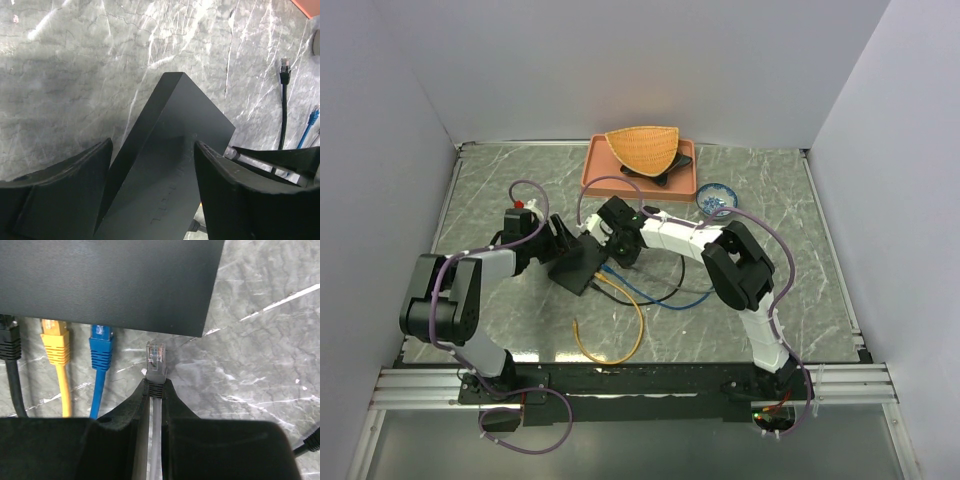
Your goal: Insert the plug into the switch port
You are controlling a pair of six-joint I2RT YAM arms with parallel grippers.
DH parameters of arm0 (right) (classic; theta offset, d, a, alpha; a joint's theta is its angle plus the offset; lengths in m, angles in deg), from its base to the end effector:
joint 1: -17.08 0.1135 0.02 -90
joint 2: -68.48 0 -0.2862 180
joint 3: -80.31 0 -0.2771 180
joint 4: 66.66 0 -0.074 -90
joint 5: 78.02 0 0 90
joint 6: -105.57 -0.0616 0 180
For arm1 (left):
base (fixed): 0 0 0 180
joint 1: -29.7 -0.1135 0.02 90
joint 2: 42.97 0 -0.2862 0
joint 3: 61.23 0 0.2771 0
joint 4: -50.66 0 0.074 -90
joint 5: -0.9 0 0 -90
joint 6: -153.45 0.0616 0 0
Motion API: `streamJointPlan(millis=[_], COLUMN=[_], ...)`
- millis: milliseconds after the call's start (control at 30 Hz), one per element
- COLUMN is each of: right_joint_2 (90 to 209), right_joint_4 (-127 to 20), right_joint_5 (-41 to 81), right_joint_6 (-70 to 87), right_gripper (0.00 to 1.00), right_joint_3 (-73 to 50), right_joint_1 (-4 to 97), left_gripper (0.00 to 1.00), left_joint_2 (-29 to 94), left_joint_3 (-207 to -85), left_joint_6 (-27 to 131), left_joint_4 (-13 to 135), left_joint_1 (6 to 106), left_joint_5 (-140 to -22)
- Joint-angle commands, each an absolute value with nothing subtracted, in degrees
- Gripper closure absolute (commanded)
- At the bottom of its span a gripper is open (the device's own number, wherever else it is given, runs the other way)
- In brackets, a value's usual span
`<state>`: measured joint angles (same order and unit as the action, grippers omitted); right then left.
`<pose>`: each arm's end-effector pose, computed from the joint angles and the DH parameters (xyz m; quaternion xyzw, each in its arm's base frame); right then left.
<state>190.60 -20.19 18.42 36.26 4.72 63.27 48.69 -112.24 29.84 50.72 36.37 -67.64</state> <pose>0.3377 0.3620 0.1499 -0.5468 0.8052 0.1026 0.2055 0.3332 -0.0617 0.1334 -0.1325 0.8865 -0.2999 0.3264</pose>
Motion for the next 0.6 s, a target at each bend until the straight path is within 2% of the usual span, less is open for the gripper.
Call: streamJointPlan(millis=[0, 567], right_joint_2=[190.73, 192.93], right_joint_4=[-19.96, -20.66], right_joint_5=[20.77, 20.07], right_joint_6=[35.52, 33.42], right_gripper=[1.0, 1.0], right_joint_3=[7.13, 10.2], right_joint_1=[62.96, 63.05], left_gripper=[0.3, 0.36], left_joint_2=[50.28, 52.75], left_joint_3=[-112.32, -112.84], left_joint_6=[31.19, 31.45], left_joint_4=[50.34, 49.72], left_joint_1=[36.55, 36.64], left_joint_5=[-68.18, -66.95])
